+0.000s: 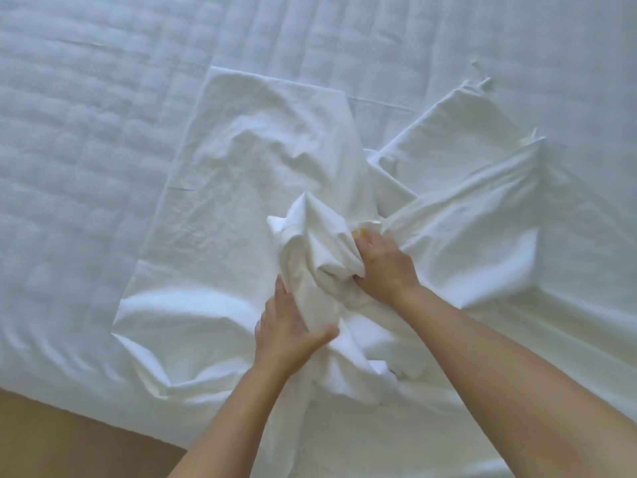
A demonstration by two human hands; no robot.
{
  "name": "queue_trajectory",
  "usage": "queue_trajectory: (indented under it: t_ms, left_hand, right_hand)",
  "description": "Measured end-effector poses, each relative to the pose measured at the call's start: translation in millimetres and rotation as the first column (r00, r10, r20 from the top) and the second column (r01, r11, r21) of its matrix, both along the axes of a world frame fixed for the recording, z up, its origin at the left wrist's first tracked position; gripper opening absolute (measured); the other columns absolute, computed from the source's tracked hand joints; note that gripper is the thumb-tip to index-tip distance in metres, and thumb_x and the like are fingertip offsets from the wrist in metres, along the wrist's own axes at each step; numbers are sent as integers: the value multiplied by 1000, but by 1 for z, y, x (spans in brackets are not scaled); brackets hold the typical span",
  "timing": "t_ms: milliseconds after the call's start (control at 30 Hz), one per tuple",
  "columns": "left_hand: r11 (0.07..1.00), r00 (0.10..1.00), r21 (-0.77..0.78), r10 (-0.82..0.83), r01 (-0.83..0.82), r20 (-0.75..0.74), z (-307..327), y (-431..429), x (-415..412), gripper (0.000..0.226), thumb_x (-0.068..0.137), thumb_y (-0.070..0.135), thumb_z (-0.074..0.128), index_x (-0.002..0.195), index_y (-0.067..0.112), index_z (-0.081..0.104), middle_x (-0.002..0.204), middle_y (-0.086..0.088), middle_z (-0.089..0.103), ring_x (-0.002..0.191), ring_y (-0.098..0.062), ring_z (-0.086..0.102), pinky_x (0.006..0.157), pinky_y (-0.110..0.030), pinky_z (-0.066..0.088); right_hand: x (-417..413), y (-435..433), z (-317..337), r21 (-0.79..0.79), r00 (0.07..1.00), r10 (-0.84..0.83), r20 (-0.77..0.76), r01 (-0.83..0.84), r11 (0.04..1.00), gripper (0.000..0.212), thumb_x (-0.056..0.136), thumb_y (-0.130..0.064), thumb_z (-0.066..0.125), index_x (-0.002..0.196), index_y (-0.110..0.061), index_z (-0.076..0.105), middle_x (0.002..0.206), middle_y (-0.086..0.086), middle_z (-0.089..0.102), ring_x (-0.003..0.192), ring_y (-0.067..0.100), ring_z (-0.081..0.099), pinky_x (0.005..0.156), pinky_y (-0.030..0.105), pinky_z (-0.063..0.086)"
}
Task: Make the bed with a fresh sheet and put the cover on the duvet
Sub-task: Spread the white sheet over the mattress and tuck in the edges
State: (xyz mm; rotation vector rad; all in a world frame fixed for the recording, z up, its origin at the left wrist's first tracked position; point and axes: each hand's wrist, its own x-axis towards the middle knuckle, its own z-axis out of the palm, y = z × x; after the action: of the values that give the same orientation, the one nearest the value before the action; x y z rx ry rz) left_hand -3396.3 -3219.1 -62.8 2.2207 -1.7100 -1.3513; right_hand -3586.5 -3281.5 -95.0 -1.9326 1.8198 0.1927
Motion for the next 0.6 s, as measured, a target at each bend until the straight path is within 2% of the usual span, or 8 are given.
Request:
queue_trajectory:
  t_ms: [67,100,167,233,300,400,500,600]
  left_hand:
    - [992,991,-40,121,-123,-51,-4,18,-15,90,73,30,67,146,20,15,131,3,51,119,-27,51,90,-39,44]
    - [977,978,-59,200,-203,-57,-5,13,-23,74,78,18,61,142,19,24,123,0,57,112,-31,55,83,-36,45]
    - [953,963,-140,267,-269,-31,1,-16,-38,45,83,8,52,125,13,40,110,-12,61,100,-35,57,74,-35,42]
    - [935,978,-286,208,-208,-31,19,-61,-58,21,84,5,46,104,12,43,99,-15,57,91,-36,55,68,-35,36]
    - [902,996,-422,91,-88,-13,47,-115,-88,16,85,5,42,98,14,45,96,-14,55,84,-33,52,65,-33,33]
    - [804,994,-585,-71,105,81,98,-206,-152,20,87,9,38,103,12,50,96,-15,53,83,-33,52,64,-34,35]
    - [689,964,-675,-162,265,212,148,-283,-233,26,90,12,38,113,14,51,100,-13,47,89,-36,53,68,-36,35]
    - [553,909,-721,-260,418,327,195,-339,-331,30,92,15,40,120,16,50,114,-19,48,99,-40,53,77,-41,40]
  right_hand:
    - [-5,-6,6,-107,989,-89,115,102,989,50,85,-38,58,128,-16,42,119,6,54,107,30,53,71,35,40]
    - [-12,-11,14,-154,969,-158,189,188,970,43,85,-36,58,119,-14,45,105,7,58,96,31,56,66,34,36]
    - [-40,-25,37,-209,866,-328,379,425,881,31,84,-35,59,100,-14,43,77,1,53,75,32,53,62,33,31]
    - [-87,-44,69,-232,729,-464,503,631,740,31,81,-37,61,90,-17,39,66,-9,45,68,28,47,62,32,31]
    - [-145,-67,101,-265,652,-542,530,734,625,30,81,-38,61,90,-18,40,68,-12,44,72,26,48,64,32,34]
    - [-241,-96,148,-314,606,-622,496,793,522,27,81,-37,60,91,-20,41,70,-13,43,70,23,48,63,30,35]
    - [-331,-104,175,-324,572,-692,440,820,471,24,79,-35,59,91,-20,43,72,-10,46,61,14,45,51,27,30]
    - [-408,-103,188,-333,499,-761,415,861,384,25,80,-35,58,93,-18,45,72,-8,46,62,16,46,52,28,31]
